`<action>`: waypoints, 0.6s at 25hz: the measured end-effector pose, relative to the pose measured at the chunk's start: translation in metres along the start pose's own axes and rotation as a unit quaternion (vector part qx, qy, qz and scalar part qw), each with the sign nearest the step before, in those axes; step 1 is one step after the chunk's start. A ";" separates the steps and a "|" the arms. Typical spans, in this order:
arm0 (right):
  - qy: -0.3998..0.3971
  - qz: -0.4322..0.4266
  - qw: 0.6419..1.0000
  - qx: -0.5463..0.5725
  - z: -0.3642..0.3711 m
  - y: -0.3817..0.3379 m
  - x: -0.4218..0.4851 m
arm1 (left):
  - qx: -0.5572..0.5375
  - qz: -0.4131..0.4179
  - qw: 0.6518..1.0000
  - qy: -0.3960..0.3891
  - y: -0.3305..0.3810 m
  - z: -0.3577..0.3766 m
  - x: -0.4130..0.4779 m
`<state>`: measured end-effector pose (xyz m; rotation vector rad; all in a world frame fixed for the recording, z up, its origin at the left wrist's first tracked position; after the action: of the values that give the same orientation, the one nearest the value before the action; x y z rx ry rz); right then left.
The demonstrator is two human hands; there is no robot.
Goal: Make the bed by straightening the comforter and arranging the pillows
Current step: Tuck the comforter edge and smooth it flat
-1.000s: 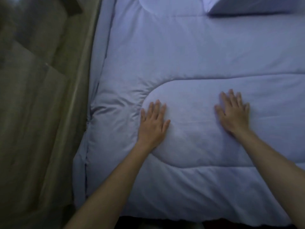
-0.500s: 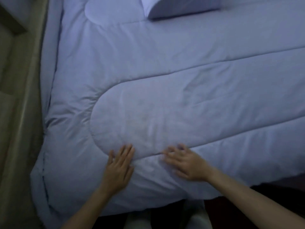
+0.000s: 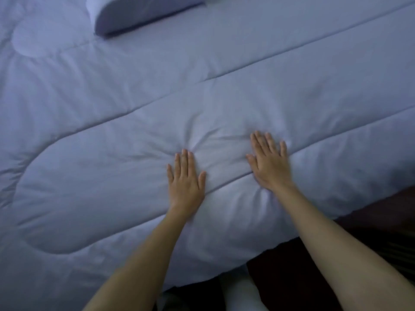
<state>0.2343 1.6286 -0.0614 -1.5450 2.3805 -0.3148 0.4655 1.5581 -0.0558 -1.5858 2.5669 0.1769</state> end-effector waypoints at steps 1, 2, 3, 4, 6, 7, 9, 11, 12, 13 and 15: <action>0.013 0.028 1.000 0.001 -0.009 0.029 -0.005 | 0.002 0.019 1.000 0.009 0.022 0.003 -0.003; 0.022 0.060 0.998 0.001 -0.018 0.055 -0.010 | 0.001 0.036 0.999 0.010 0.043 0.004 -0.006; 0.029 0.090 0.996 0.002 -0.025 0.080 -0.018 | -0.001 0.063 0.998 0.001 0.061 0.005 -0.011; 0.035 0.125 0.992 0.007 -0.031 0.105 -0.026 | -0.002 0.123 0.992 -0.016 0.078 0.003 -0.017; 0.039 0.240 0.969 0.038 -0.042 0.141 -0.043 | 0.010 0.314 0.949 -0.027 0.098 -0.004 -0.026; 0.050 0.313 0.946 0.065 -0.052 0.148 -0.048 | 0.016 0.385 0.923 -0.017 0.098 -0.009 -0.022; 0.104 0.394 0.907 0.108 -0.071 0.139 -0.037 | 0.022 0.357 0.933 0.037 0.087 -0.022 0.007; 0.137 0.310 0.933 0.116 -0.080 0.098 -0.003 | -0.015 0.142 0.985 0.095 0.064 -0.041 0.049; 0.120 0.234 0.958 0.117 -0.079 0.069 0.018 | -0.034 0.038 0.994 0.100 0.048 -0.049 0.070; 0.075 0.158 0.978 0.118 -0.074 0.038 0.038 | -0.037 -0.032 0.996 0.077 0.031 -0.055 0.090; -0.041 0.036 0.993 0.105 -0.054 -0.014 0.072 | -0.013 -0.078 0.996 0.039 0.003 -0.059 0.122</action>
<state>0.1992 1.5585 -0.0144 -1.3492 2.2530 -0.4601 0.4065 1.4422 -0.0173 -1.8283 2.4924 0.1359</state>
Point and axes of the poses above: each hand's wrist, its own x-axis towards the middle knuckle, its own z-axis out of the palm, y = z × x, the point moved 2 cm from there along x, towards the middle knuckle, and after that the axes turned 9 degrees about x, right-handed, at the moved point
